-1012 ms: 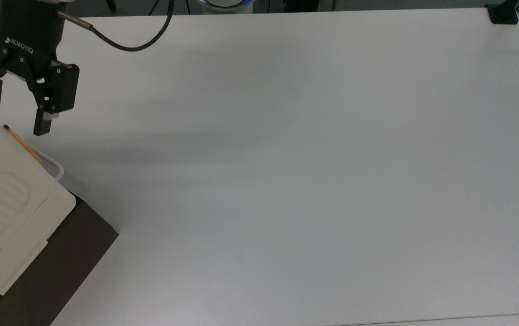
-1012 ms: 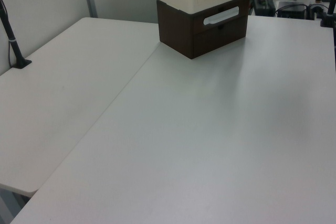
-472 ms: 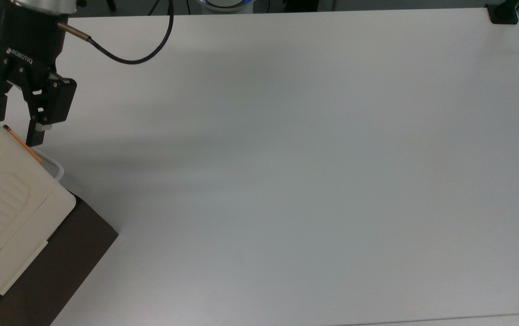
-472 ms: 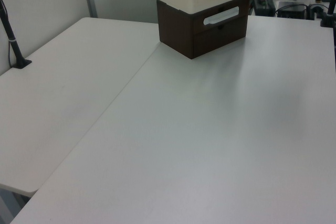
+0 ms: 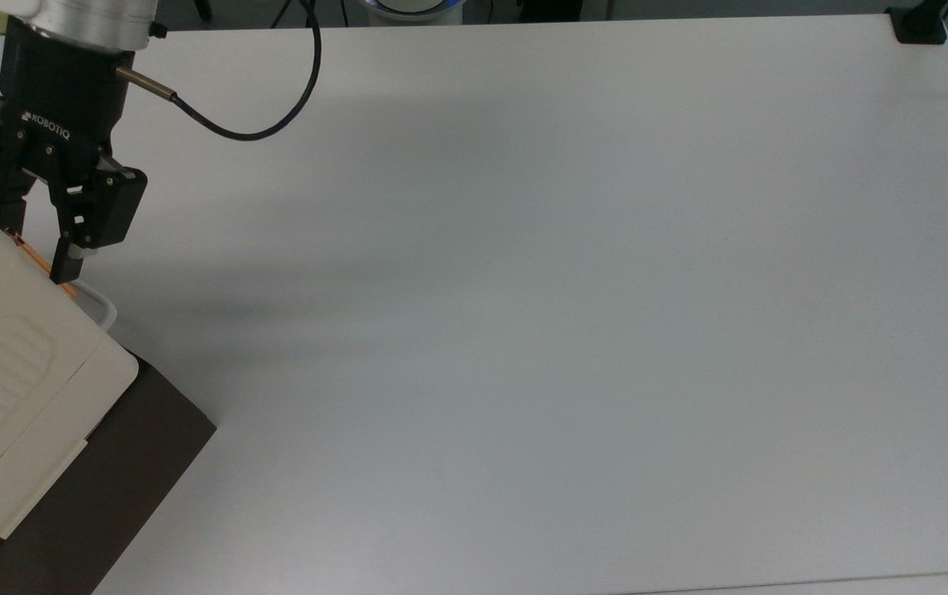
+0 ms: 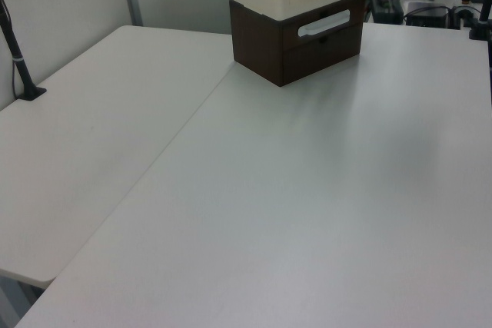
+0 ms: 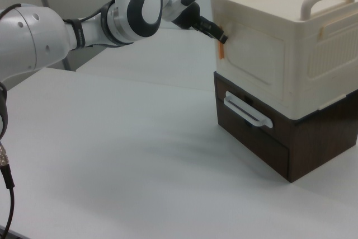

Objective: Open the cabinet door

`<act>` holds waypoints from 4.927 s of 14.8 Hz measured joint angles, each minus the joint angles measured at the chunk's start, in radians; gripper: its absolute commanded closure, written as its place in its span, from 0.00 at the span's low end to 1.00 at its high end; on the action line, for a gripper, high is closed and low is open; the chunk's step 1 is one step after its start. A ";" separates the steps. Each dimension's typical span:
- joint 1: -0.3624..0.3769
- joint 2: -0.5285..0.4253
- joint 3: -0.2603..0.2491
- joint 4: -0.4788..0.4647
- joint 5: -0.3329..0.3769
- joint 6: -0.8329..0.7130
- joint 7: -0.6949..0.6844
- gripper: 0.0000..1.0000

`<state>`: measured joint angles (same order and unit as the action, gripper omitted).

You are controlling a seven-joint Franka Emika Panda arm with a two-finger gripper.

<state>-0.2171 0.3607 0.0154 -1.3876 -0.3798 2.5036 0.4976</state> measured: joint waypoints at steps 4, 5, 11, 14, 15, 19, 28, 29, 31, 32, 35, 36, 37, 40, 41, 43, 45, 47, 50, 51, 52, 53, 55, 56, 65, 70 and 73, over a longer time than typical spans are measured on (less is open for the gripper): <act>-0.005 -0.002 -0.002 0.000 -0.003 -0.001 0.000 0.86; -0.003 -0.002 -0.001 0.000 -0.003 -0.001 0.000 0.88; -0.002 -0.003 0.001 -0.001 -0.003 -0.003 0.000 0.92; 0.000 -0.004 0.003 0.006 -0.003 -0.031 -0.004 0.92; 0.000 -0.006 0.007 0.013 -0.003 -0.055 -0.007 0.92; 0.009 -0.041 0.028 0.019 0.005 -0.212 -0.024 0.50; 0.015 -0.091 0.155 -0.002 0.110 -0.491 -0.061 0.03; 0.016 -0.099 0.165 0.000 0.117 -0.492 -0.061 0.02; 0.023 -0.113 0.170 0.007 0.120 -0.492 -0.062 0.00; 0.027 -0.117 0.170 0.013 0.120 -0.483 -0.062 0.00; 0.028 -0.121 0.168 0.019 0.120 -0.385 -0.062 0.00; 0.026 -0.120 0.166 0.019 0.120 -0.353 -0.061 0.00; 0.025 -0.120 0.163 0.019 0.120 -0.324 -0.062 0.00; 0.023 -0.118 0.149 0.019 0.120 -0.217 -0.062 0.00; 0.023 -0.118 0.140 0.019 0.120 -0.183 -0.062 0.00; 0.022 -0.118 0.117 0.020 0.118 -0.124 -0.063 0.00; 0.022 -0.113 0.098 0.020 0.107 -0.067 -0.064 0.00; 0.022 -0.096 0.078 0.020 0.088 0.000 -0.064 0.00; 0.022 -0.063 0.053 0.020 0.085 0.088 -0.064 0.00; 0.019 -0.056 0.046 0.020 0.085 0.096 -0.064 0.00; 0.014 -0.053 0.043 0.020 0.085 0.097 -0.065 0.00; 0.010 -0.051 0.041 0.020 0.084 0.097 -0.067 0.00; -0.004 -0.047 0.038 0.020 0.083 0.097 -0.089 0.00; -0.011 -0.045 0.037 0.020 0.083 0.097 -0.101 0.00; -0.036 -0.040 0.037 0.015 0.083 0.084 -0.169 0.00; -0.037 -0.070 0.045 0.015 0.090 -0.122 -0.254 0.00; -0.030 -0.102 0.052 0.015 0.105 -0.234 -0.258 0.00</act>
<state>-0.2467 0.2587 0.0673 -1.3725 -0.2747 2.2696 0.2394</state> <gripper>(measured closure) 0.000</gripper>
